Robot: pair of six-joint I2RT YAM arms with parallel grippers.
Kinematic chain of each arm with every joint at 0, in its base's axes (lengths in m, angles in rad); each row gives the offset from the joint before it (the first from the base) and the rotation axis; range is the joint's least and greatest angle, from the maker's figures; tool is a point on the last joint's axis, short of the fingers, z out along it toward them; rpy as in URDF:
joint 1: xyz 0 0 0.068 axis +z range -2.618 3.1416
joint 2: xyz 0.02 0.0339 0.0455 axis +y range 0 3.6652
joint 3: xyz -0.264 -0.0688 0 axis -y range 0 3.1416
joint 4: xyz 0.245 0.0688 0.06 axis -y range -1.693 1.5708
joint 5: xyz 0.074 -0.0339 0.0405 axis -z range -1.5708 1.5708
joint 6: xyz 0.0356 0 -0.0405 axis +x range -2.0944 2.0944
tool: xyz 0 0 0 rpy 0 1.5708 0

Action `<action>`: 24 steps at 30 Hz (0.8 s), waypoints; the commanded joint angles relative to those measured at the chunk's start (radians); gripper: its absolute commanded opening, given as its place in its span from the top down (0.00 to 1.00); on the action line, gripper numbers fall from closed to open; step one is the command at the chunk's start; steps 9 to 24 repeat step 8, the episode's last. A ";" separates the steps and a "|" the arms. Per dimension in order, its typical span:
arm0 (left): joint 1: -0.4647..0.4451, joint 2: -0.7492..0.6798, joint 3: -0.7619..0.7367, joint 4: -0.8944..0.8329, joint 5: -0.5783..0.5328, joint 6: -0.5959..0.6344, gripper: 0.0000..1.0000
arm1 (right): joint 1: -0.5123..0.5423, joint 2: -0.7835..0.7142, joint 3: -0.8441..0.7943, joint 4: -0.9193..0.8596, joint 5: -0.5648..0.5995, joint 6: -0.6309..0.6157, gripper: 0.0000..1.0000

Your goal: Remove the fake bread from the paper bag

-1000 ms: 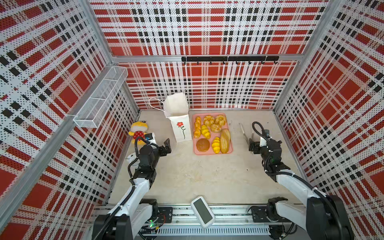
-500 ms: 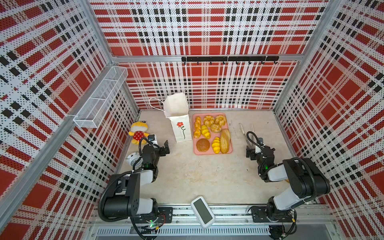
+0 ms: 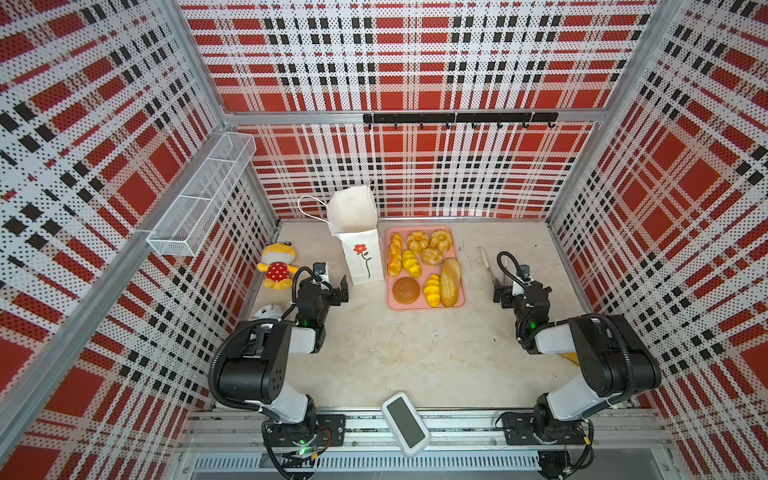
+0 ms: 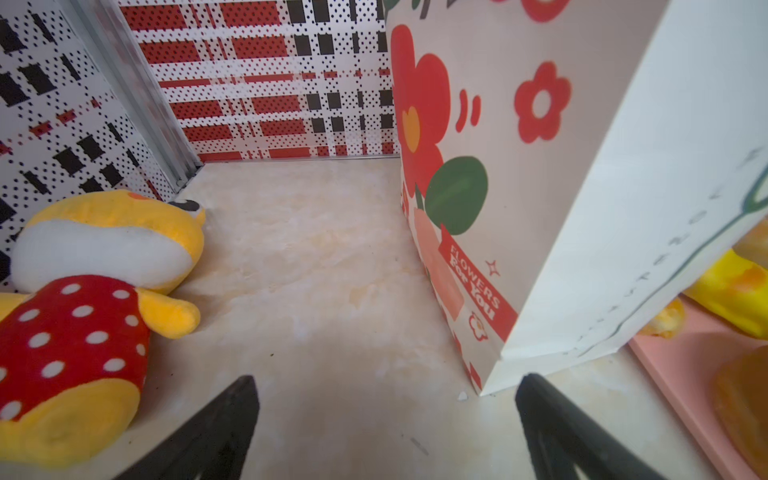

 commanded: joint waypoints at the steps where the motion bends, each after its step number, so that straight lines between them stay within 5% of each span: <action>1: -0.018 0.009 -0.005 0.037 -0.066 0.030 0.01 | -0.003 -0.005 0.009 0.040 0.013 0.004 0.00; 24: -0.022 0.007 -0.006 0.042 -0.073 0.031 0.00 | -0.031 -0.007 0.030 -0.011 -0.047 0.020 0.00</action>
